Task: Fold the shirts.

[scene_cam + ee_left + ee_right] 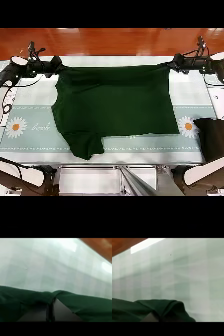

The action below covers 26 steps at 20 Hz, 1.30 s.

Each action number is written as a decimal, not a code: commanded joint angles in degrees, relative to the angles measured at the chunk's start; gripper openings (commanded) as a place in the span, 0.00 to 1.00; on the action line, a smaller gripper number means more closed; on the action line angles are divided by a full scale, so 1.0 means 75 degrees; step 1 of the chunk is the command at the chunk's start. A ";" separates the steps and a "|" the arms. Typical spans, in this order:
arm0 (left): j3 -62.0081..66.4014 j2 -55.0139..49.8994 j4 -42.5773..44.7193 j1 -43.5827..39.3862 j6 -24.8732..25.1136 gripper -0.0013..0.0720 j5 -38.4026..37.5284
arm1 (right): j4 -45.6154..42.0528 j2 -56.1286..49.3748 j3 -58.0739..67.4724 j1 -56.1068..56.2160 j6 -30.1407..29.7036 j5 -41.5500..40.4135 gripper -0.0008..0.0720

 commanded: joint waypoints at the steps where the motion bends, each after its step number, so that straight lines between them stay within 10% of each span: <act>1: 0.0114 -0.0178 0.0064 0.0050 -0.0111 0.04 -0.0627 | -0.0291 -0.0224 0.0166 0.0029 0.0085 0.0356 0.05; 9: 0.0000 0.0227 0.1877 0.0490 0.0137 0.04 -0.4336 | -0.1209 -0.0239 0.0166 -0.0181 0.0309 0.2113 0.05; 22: -0.0947 0.0204 0.1979 0.0216 0.0172 0.04 -0.4485 | -0.2480 -0.0463 0.0157 -0.0117 0.0973 0.2847 0.06; 23: -0.0947 0.0207 0.1976 0.0224 0.0172 0.04 -0.4535 | -0.2503 -0.0463 0.0157 -0.0117 0.1000 0.2943 0.19; 24: -0.0947 0.0207 0.1976 0.0236 0.0152 0.15 -0.4639 | -0.2503 -0.0460 0.0157 -0.0117 0.1107 0.3066 0.42; 25: -0.0941 0.0207 0.1990 0.0239 0.0087 0.51 -0.4861 | -0.2492 -0.0458 0.0163 -0.0119 0.1166 0.3299 0.58; 26: -0.0883 0.0210 0.2119 0.0268 0.0050 0.72 -0.5202 | -0.2500 -0.0443 0.0204 -0.0184 0.1201 0.3582 0.58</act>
